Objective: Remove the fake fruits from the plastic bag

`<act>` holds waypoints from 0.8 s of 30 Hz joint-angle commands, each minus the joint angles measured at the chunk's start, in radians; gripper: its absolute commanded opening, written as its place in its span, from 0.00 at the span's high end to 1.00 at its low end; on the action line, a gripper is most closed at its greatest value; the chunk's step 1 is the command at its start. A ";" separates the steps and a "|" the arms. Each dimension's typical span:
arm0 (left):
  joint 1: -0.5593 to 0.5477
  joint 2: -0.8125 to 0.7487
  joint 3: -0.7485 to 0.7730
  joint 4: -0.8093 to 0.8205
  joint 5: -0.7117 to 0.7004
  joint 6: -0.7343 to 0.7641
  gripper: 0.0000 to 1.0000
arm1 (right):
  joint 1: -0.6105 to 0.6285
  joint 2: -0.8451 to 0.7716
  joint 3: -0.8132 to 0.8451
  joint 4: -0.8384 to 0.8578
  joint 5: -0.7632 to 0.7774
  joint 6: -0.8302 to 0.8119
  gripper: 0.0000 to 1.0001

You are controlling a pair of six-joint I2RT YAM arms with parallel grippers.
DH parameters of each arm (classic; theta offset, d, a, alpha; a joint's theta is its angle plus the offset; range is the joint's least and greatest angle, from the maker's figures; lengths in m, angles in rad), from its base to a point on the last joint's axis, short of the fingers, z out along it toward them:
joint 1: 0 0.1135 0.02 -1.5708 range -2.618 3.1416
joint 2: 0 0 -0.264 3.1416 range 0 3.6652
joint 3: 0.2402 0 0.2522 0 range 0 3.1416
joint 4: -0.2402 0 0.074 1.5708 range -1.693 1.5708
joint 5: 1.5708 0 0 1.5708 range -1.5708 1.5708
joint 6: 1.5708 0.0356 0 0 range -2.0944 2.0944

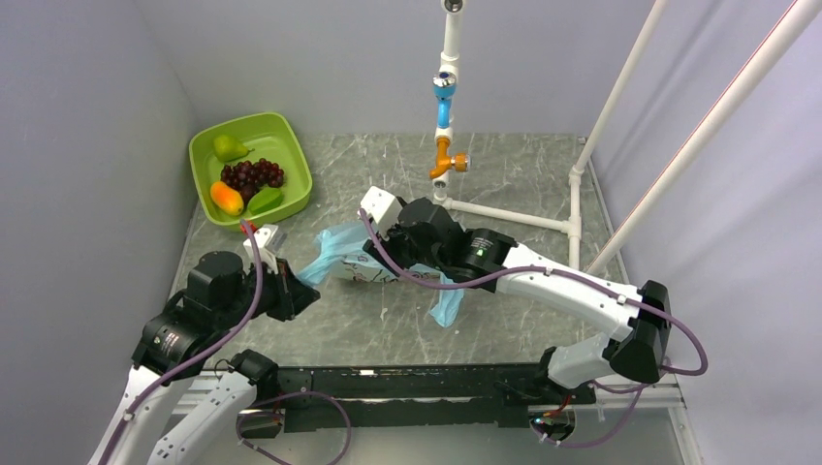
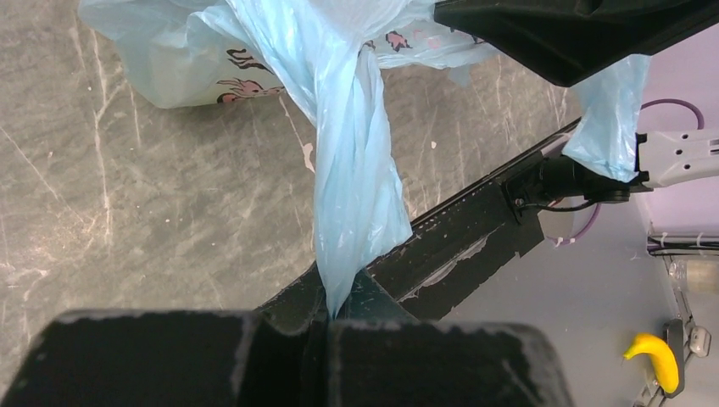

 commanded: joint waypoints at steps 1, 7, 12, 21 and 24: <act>0.003 -0.013 0.010 -0.016 -0.025 0.007 1.00 | 0.002 -0.015 -0.039 0.064 0.016 -0.018 0.32; 0.001 -0.016 0.036 -0.044 -0.043 0.015 1.00 | 0.005 -0.031 -0.092 0.066 0.067 -0.019 0.35; 0.004 -0.026 0.020 -0.061 -0.047 0.012 1.00 | 0.014 -0.083 -0.184 0.155 0.158 -0.046 0.39; 0.003 0.024 -0.002 0.010 -0.050 -0.001 1.00 | 0.017 -0.078 -0.144 0.139 0.343 0.051 1.00; 0.002 0.071 0.005 0.095 -0.012 -0.022 1.00 | 0.018 -0.135 -0.156 0.071 0.355 0.148 1.00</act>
